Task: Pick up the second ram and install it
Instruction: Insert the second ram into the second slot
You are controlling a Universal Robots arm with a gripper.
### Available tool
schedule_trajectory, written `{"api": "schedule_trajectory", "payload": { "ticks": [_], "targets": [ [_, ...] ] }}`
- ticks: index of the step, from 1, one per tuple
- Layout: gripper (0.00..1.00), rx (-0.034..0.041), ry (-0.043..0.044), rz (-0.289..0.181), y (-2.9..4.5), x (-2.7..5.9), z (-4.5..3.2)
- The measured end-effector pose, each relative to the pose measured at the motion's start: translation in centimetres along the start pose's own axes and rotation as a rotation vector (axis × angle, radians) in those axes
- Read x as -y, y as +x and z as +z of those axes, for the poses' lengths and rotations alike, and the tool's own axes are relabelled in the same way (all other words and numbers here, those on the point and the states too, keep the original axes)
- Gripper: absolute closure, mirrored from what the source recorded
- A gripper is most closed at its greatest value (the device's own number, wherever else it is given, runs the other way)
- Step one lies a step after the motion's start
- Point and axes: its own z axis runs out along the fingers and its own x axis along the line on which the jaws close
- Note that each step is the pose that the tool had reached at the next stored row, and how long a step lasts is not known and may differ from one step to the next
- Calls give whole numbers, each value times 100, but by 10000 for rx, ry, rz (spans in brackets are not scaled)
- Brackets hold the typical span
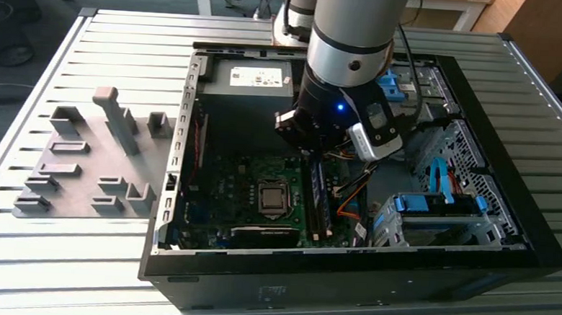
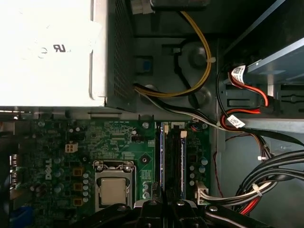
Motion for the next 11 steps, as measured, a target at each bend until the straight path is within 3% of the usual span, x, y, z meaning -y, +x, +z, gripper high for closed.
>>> {"api": "schedule_trajectory", "payload": {
  "ticks": [11],
  "targets": [
    [86, 0, 0, 11, -15, 4, 122]
  ]
}}
